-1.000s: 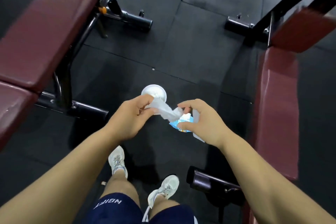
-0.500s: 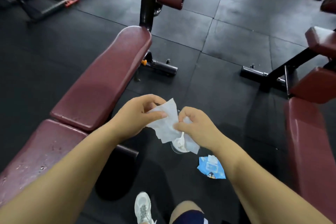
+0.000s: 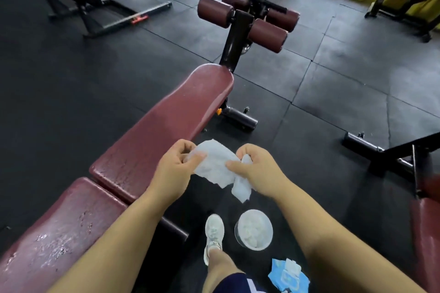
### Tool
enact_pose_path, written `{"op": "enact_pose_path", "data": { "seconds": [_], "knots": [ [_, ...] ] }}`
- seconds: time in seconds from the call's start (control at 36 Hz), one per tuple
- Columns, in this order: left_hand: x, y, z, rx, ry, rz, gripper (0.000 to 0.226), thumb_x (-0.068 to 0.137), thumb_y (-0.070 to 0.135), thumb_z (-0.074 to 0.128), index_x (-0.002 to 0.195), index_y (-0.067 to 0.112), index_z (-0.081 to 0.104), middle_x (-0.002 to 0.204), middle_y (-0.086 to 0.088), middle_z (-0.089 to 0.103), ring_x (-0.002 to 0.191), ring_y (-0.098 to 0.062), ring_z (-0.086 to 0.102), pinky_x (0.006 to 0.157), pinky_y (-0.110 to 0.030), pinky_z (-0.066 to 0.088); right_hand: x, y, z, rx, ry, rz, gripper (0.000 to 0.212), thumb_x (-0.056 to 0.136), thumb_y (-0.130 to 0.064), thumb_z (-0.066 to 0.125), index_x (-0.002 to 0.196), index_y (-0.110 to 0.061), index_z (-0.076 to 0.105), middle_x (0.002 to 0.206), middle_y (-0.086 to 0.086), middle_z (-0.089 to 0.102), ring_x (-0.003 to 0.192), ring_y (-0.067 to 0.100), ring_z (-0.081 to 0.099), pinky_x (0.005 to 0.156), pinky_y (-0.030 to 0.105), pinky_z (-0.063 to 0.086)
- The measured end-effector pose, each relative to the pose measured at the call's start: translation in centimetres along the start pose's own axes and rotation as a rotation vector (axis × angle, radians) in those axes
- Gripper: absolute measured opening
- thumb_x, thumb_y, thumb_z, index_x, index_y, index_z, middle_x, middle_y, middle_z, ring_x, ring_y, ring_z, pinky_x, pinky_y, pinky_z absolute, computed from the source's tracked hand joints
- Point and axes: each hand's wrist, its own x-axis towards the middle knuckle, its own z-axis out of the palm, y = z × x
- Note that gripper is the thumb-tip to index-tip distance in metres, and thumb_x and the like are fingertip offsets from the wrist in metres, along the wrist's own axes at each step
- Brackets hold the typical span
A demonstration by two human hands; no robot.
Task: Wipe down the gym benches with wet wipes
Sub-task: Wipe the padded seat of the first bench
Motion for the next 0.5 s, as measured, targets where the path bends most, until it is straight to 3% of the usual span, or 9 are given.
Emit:
{"op": "enact_pose_path", "data": {
  "seconds": [0.06,0.11,0.22,0.31,0.39,0.44,0.5],
  "knots": [
    [2.4,0.5,-0.1,0.009,0.058,0.007,0.017,0.082,0.034,0.063,0.084,0.020,0.055,0.079,-0.015,0.064,0.070,-0.036,0.059,0.068,-0.044,0.052,2.7,-0.5,-0.7,-0.031,-0.039,-0.033,0.022,0.079,-0.025,0.074,0.075,-0.020,0.052,0.077,-0.010,0.055,0.059,0.003,0.049,0.051,0.018,0.037],
    [5.2,0.9,0.2,0.046,0.132,0.009,0.009,0.087,0.027,0.062,0.088,0.021,0.055,0.086,-0.010,0.066,0.076,-0.027,0.064,0.062,-0.033,0.055,5.5,-1.0,-1.8,0.012,-0.095,-0.037,0.022,0.078,-0.020,0.075,0.089,-0.023,0.057,0.077,-0.008,0.059,0.050,-0.002,0.050,0.045,0.013,0.037],
    [11.0,2.4,2.0,0.136,0.216,-0.045,0.023,0.086,0.033,0.064,0.106,0.034,0.053,0.097,0.006,0.063,0.090,-0.010,0.060,0.073,-0.025,0.047,10.9,-1.3,-5.1,0.121,-0.175,-0.051,0.048,0.078,-0.011,0.074,0.112,-0.039,0.057,0.074,-0.005,0.059,0.051,-0.001,0.054,0.046,0.007,0.038],
    [14.8,3.8,3.6,0.035,0.157,-0.146,0.052,0.076,0.032,0.076,0.120,0.038,0.047,0.097,0.001,0.066,0.091,-0.010,0.063,0.079,-0.028,0.049,14.6,-1.2,-7.8,0.088,-0.140,-0.061,0.037,0.077,-0.011,0.074,0.100,-0.039,0.067,0.081,-0.011,0.059,0.064,0.000,0.057,0.060,0.013,0.042],
    [18.5,4.8,5.4,-0.044,0.059,-0.149,0.076,0.063,0.005,0.084,0.121,0.036,0.047,0.104,0.001,0.064,0.089,-0.017,0.068,0.076,-0.030,0.055,18.2,-0.4,-10.1,0.055,-0.083,-0.039,0.028,0.076,-0.013,0.076,0.089,-0.036,0.070,0.091,-0.017,0.063,0.084,0.002,0.062,0.077,0.021,0.046],
    [20.6,5.1,6.6,-0.054,0.047,-0.139,0.076,0.058,-0.011,0.080,0.115,0.032,0.052,0.108,0.003,0.061,0.085,-0.019,0.068,0.066,-0.026,0.056,20.3,0.0,-11.3,0.041,-0.023,-0.028,0.028,0.075,-0.013,0.077,0.088,-0.037,0.069,0.098,-0.017,0.064,0.096,0.006,0.062,0.085,0.026,0.048],
    [22.4,5.2,7.8,0.004,0.065,-0.117,0.064,0.058,-0.012,0.079,0.103,0.029,0.059,0.109,0.001,0.061,0.079,-0.016,0.067,0.063,-0.026,0.057,22.1,0.4,-12.0,0.037,0.032,-0.010,0.025,0.074,-0.014,0.077,0.087,-0.034,0.071,0.098,-0.016,0.066,0.097,0.003,0.061,0.084,0.023,0.047]
  ]
}}
